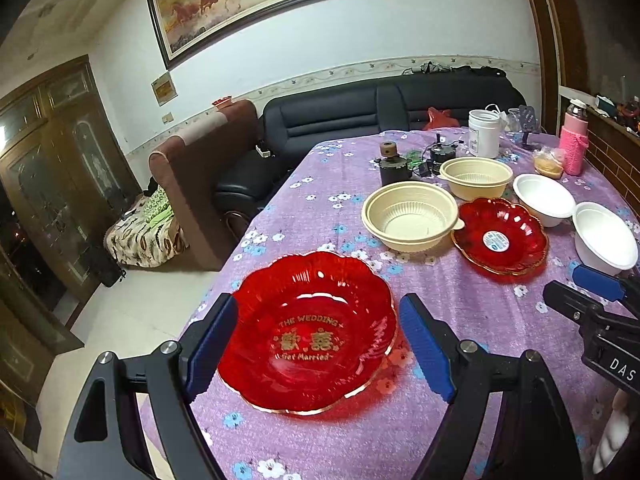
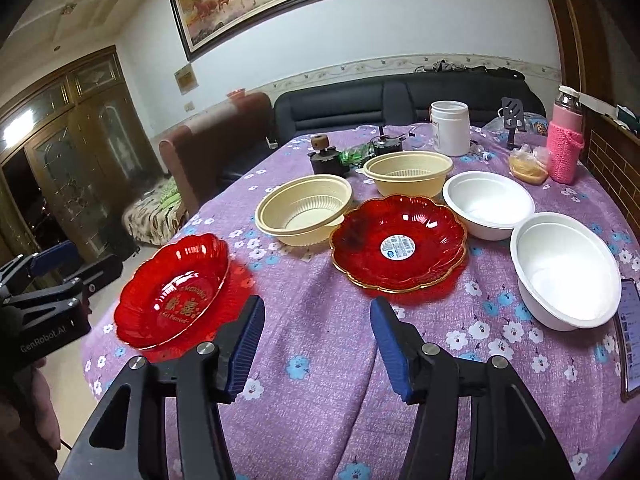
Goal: Organize plates and bowls
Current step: 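Grasp the rim of the cream ribbed bowl with both grippers, then lower the cream bowl onto the red wedding plate and open both grippers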
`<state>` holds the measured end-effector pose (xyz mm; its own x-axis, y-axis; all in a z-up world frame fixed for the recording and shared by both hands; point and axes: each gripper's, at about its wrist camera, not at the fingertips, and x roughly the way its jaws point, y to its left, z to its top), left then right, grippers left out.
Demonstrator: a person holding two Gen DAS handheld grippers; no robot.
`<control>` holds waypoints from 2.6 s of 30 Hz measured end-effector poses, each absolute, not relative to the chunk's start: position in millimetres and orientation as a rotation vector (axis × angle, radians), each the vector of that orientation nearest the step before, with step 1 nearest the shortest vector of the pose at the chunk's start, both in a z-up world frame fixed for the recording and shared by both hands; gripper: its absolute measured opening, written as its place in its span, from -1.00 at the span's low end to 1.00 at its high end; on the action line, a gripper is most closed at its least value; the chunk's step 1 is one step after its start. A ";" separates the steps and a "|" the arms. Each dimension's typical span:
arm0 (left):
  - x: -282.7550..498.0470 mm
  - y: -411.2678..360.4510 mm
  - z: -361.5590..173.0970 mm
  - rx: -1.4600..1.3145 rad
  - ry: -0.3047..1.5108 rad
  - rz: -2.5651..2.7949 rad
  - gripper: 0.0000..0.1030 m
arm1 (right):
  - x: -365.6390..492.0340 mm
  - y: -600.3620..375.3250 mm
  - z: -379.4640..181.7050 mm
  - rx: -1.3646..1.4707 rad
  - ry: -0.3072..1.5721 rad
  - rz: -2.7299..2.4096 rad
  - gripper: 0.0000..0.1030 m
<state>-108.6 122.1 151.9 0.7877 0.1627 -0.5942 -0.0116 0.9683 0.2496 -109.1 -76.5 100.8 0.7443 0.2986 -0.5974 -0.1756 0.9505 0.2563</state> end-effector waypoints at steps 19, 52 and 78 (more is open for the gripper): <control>119.3 165.0 124.7 -0.066 1.006 -0.139 0.60 | 98.7 -62.7 102.3 0.200 0.862 0.221 0.16; 115.8 168.0 119.1 -0.110 1.086 -0.204 -0.48 | 102.0 -3.0 121.9 0.105 0.870 0.276 -0.69; 12.6 264.0 50.2 -0.139 1.117 0.053 -0.36 | 16.8 111.6 49.4 -0.015 0.956 0.423 -0.65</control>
<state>12.6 264.0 50.2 0.4378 -0.0275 -0.8987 -0.1121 0.9901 -0.0849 16.8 111.6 49.4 0.5015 0.3433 -0.7941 -0.3565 0.9184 0.1719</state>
